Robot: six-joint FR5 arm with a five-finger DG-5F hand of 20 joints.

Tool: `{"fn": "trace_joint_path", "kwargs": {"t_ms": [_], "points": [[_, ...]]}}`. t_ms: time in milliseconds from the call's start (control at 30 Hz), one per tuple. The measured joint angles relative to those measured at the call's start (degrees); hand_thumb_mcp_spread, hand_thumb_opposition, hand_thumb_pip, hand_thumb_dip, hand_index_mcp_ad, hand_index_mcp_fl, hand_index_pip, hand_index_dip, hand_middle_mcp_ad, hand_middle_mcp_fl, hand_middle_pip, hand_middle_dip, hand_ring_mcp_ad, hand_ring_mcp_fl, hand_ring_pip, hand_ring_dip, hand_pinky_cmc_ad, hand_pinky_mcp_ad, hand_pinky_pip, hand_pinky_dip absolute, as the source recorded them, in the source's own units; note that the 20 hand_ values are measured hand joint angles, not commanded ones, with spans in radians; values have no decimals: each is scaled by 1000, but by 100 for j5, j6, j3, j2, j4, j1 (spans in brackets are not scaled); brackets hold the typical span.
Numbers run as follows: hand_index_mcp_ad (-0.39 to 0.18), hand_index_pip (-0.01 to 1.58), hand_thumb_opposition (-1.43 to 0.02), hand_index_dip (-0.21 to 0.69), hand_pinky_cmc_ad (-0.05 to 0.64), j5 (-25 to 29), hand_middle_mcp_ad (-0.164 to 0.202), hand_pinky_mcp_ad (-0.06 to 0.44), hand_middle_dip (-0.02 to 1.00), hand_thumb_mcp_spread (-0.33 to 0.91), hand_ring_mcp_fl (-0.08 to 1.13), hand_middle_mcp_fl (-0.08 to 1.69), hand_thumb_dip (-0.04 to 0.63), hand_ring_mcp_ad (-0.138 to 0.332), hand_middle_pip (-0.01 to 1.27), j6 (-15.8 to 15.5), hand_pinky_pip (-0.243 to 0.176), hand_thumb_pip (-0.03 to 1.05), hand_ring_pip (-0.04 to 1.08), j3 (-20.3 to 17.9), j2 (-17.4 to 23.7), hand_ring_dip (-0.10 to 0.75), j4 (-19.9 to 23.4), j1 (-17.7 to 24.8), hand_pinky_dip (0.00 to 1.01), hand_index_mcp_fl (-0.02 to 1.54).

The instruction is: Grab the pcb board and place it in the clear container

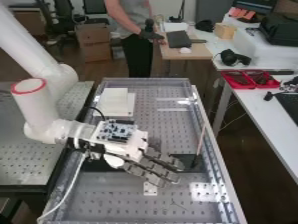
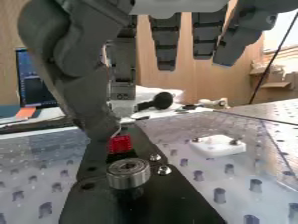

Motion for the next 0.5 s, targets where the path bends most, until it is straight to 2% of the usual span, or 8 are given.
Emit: {"fn": "trace_joint_path", "kwargs": {"t_ms": [300,500], "points": [[-122,1557,-860,103,246,2,106,180,154,429,2,68,253,223,141,2,-105,724,93,16,-42,0,-11,7,354,14],[-122,1555,-860,101,246,-96,106,185,155,433,2,68,251,223,140,-166,-105,724,89,41,0,0,-54,-2,360,19]]}}
